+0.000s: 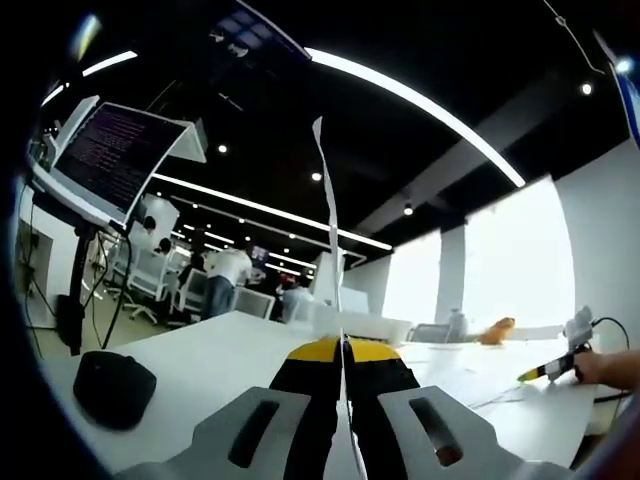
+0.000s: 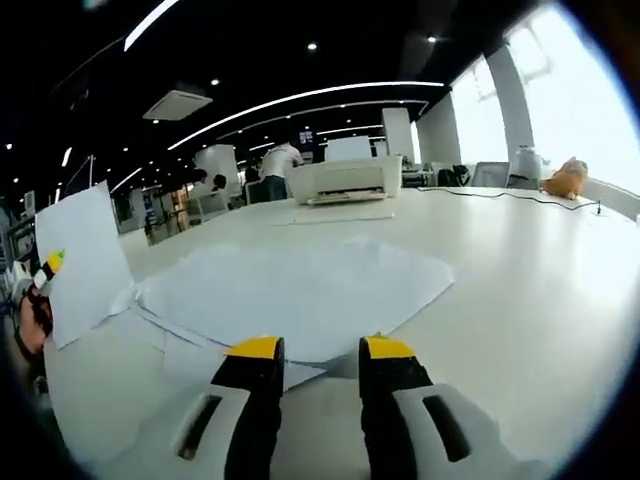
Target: Organize the stack of printing papers by aligning and flattening the scattered papers on the table
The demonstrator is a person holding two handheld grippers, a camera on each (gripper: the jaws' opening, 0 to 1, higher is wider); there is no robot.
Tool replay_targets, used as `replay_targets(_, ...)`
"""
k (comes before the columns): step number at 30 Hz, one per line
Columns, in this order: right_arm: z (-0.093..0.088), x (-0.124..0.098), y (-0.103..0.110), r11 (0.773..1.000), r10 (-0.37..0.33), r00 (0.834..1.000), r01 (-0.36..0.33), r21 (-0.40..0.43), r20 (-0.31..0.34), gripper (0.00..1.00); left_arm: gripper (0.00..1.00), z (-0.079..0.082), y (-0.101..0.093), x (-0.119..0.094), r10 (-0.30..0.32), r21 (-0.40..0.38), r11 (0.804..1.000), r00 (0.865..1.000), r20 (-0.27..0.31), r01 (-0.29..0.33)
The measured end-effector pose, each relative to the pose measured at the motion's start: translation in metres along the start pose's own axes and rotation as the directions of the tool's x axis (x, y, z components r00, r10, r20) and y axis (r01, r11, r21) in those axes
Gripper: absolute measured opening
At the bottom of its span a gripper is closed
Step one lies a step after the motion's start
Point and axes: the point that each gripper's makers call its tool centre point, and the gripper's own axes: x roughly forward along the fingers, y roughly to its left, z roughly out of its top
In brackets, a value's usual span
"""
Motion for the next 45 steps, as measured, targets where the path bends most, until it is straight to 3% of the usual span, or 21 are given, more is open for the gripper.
replay_targets(8, -0.003, 0.001, -0.005, 0.999, -0.025, 1.000, 0.024, -0.044, -0.018, 0.10, 0.06, 0.000, 0.000, 0.000, -0.002, 0.000, 1.000, 1.000, -0.003, 0.002)
replay_targets(15, 0.001, -0.003, -0.006, 0.999, -0.017, 1.000, 0.017, -0.035, 0.000, 0.02, 0.06, -0.001, -0.002, 0.000, -0.004, 0.001, 1.000, 1.000, -0.006, 0.004)
replay_targets(33, 0.027, -0.018, -0.001, 0.996, 0.052, 0.987, -0.062, 0.060, 0.151, 0.00, 0.09, 0.002, -0.004, 0.000, -0.016, -0.018, 1.000, 1.000, 0.008, 0.016)
replay_targets(38, 0.028, -0.018, -0.002, 0.995, 0.050, 0.986, -0.063, 0.075, 0.160, 0.00, 0.10, 0.003, -0.003, -0.001, -0.014, -0.027, 1.000, 1.000, 0.015, 0.014)
replay_targets(45, 0.041, -0.024, -0.002, 0.985, 0.075, 0.971, -0.108, 0.135, 0.229, 0.00, 0.10, 0.002, -0.005, 0.000, -0.017, -0.017, 1.000, 1.000, 0.008, 0.017)
